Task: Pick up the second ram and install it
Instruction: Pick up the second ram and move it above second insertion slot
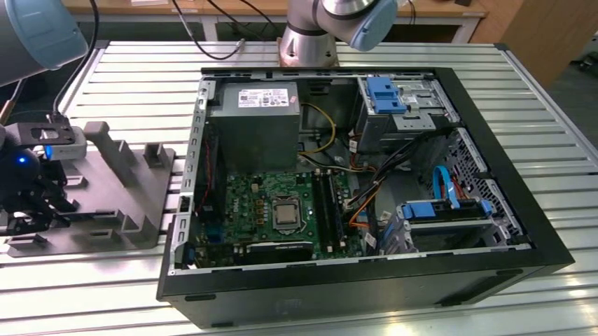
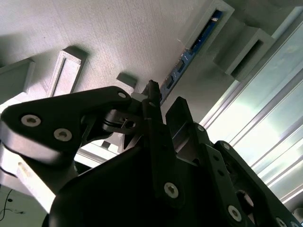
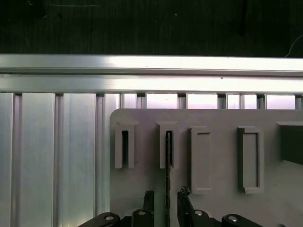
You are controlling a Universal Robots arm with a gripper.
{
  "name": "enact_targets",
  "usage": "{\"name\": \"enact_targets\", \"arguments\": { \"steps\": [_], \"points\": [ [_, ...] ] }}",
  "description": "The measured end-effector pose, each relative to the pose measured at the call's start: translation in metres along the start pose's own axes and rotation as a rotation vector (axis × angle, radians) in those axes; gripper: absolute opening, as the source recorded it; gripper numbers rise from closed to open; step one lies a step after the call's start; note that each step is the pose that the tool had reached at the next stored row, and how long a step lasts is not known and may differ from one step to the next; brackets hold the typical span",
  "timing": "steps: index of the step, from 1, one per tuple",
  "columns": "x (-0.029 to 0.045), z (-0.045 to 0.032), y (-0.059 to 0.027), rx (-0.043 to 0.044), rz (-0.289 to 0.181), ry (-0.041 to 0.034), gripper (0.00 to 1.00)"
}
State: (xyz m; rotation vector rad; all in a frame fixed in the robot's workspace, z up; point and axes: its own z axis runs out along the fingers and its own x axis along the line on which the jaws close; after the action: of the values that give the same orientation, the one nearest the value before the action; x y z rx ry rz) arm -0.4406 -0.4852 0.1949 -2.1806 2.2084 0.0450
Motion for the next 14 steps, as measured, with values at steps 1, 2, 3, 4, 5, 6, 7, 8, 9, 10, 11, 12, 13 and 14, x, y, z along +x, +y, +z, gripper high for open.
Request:
{"name": "enact_targets", "arguments": {
  "steps": [1,2,3,4,5,6,7,8,9,10,11,12,13,14],
  "points": [
    [0.0,0.0,0.0,0.0,0.0,0.0,0.33],
    [0.0,0.0,0.0,0.0,0.0,0.0,0.33],
    [0.0,-0.0004,0.0001,0.0,0.0,0.0,0.33],
    [0.0,-0.0006,0.0,0.0001,0.0,-0.0001,0.33],
    [0.0,-0.0006,0.0,0.0002,0.0,-0.0001,0.33],
    [0.0,-0.0006,0.0,0.0002,0.0,-0.0002,0.33],
    [-0.0001,-0.0008,0.0,0.0,0.0,-0.0008,0.33],
    [-0.0003,-0.0008,-0.0001,-0.0001,0.0,-0.0012,0.33],
    [-0.0005,-0.0008,-0.0002,0.0,0.0,-0.0019,0.33],
    [-0.0006,-0.0008,-0.0003,0.0,0.0,-0.0023,0.33],
    [-0.0006,-0.0008,-0.0003,0.0,0.0,-0.0024,0.33],
    [-0.0006,-0.0008,-0.0003,0.0,0.0,-0.0025,0.33],
    [-0.0006,-0.0007,-0.0004,0.0001,0.0,-0.0026,0.33],
    [-0.0006,-0.0007,-0.0004,0.0001,0.0,-0.0025,0.33]
  ]
}}
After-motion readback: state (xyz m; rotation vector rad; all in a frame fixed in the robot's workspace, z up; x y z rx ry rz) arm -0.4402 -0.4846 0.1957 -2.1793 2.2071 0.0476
